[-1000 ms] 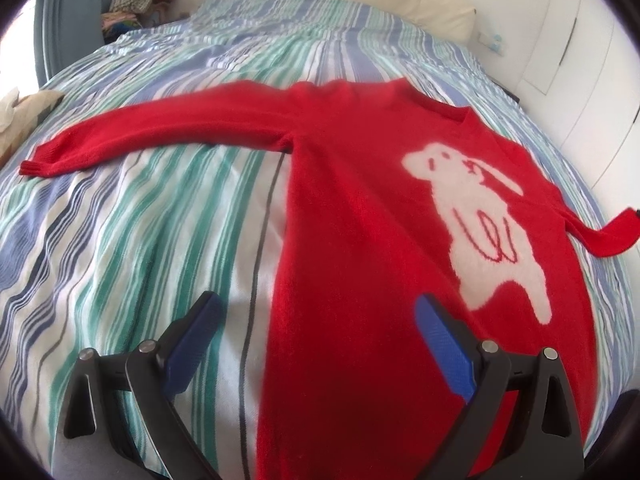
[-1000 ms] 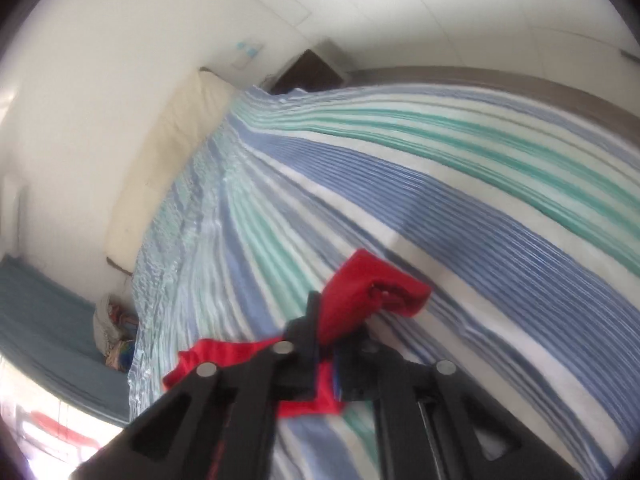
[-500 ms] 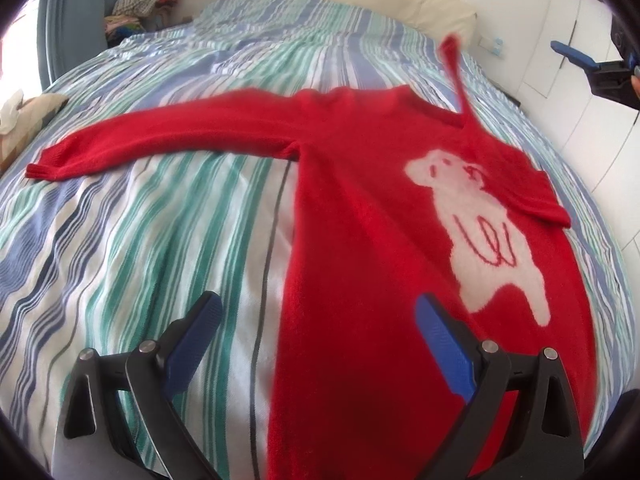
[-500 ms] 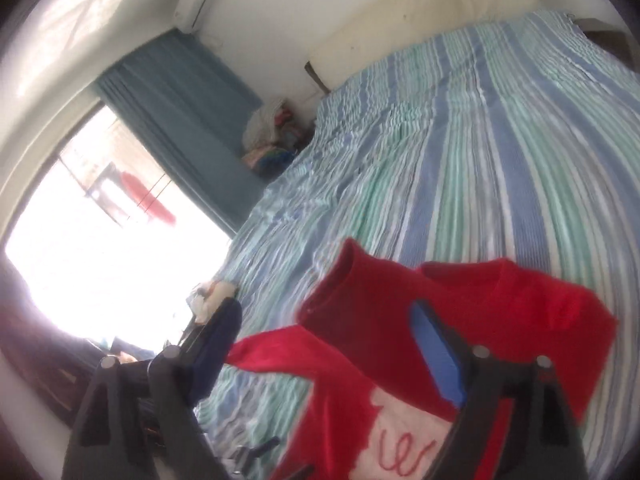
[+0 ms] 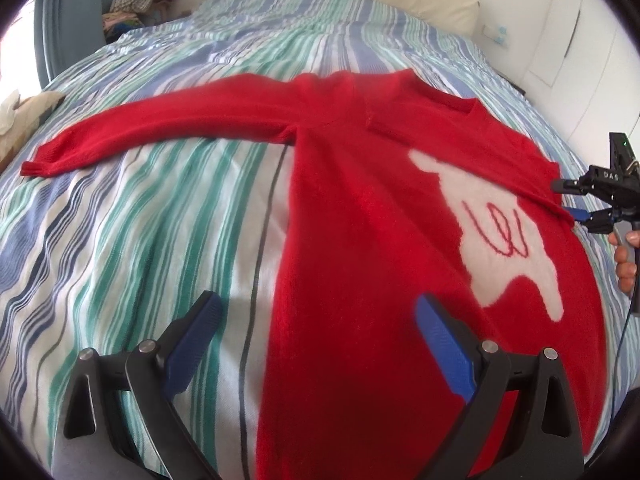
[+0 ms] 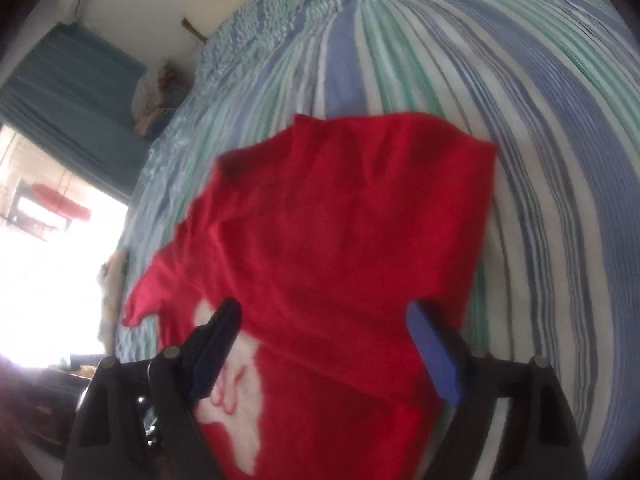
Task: Fold small clothes
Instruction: 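Open the right gripper and withdraw it from the folded sleeve, then grasp the other sleeve cuff with the left gripper and fold it across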
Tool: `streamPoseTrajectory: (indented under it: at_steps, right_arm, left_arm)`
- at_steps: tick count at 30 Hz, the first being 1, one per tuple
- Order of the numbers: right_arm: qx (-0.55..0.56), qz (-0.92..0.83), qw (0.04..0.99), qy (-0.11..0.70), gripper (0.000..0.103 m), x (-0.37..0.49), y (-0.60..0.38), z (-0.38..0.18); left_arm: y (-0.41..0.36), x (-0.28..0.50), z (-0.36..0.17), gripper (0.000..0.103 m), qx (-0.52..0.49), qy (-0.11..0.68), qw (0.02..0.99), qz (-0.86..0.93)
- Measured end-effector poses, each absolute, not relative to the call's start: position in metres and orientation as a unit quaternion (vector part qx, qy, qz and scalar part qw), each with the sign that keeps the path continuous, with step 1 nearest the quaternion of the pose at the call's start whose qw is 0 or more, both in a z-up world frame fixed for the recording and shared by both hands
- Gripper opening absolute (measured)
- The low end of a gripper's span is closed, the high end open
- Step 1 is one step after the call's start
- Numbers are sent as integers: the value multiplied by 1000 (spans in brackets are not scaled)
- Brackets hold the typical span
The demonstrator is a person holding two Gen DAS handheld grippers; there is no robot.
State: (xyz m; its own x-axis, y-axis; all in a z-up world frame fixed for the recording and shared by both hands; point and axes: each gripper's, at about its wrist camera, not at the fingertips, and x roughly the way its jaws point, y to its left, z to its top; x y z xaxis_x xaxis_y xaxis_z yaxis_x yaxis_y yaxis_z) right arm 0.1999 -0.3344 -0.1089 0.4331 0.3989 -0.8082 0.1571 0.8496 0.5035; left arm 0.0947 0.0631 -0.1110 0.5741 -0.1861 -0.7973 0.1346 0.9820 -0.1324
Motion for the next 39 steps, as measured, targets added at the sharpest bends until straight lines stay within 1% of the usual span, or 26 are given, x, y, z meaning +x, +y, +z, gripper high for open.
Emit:
streamPoseTrajectory:
  at_steps: [1,2,4,6,10,11,13,16,21,22,27,29,31,34,36,39]
  right_arm:
    - [255,53,808,528,62,194,-344,-119]
    - [255,48,817,515,53,186,-352,-120]
    - [258,28,830,493,58,167,-364,-108]
    - [244,39,847,471,58,145,-363,-89]
    - [171,75,878,440,64,92,-335,-61]
    - [148,73,887,431,68,78,-327,-59]
    - [117,55,903,410,69,49,-318,-61]
    - [117,-5,918,378,78,14,-322,-69]
    - [116,-113,937,309,81,-32,-341,-73]
    - [117,-132,937,303,83,-38,-345,-74]
    - [99,-168,936,293,85,-45,-356,-69]
    - [90,-186,932,297,90,-42,-357,-72]
    - [92,-203,924,312,90,-37,-360,-82]
    - [94,-214,904,358,90,-23,-363,-105]
    - [104,-216,890,387,93,-16,-368,-118]
    - [111,-214,888,391,98,-16,-371,-122]
  left_arm:
    - [63,95,-112,98,-26,454,886,-90]
    - [63,95,-113,98,-24,455,886,-89]
    - [63,95,-113,98,-22,455,886,-89]
    - [61,95,-113,98,-19,455,886,-91]
    - [58,90,-110,98,-12,447,888,-103]
    - [57,89,-110,98,-11,445,889,-108]
    - [56,86,-110,98,-8,443,889,-116]
    - [53,85,-117,100,4,446,888,-116]
    - [51,86,-124,102,13,450,886,-113]
    - [51,87,-125,102,13,451,885,-113]
    - [50,88,-125,102,14,454,884,-111]
    - [50,88,-123,102,13,453,885,-110]
    - [52,85,-117,102,9,447,887,-114]
    - [56,84,-109,102,-6,433,892,-128]
    - [58,87,-113,102,-13,439,890,-123]
    - [57,92,-122,102,-13,456,883,-113]
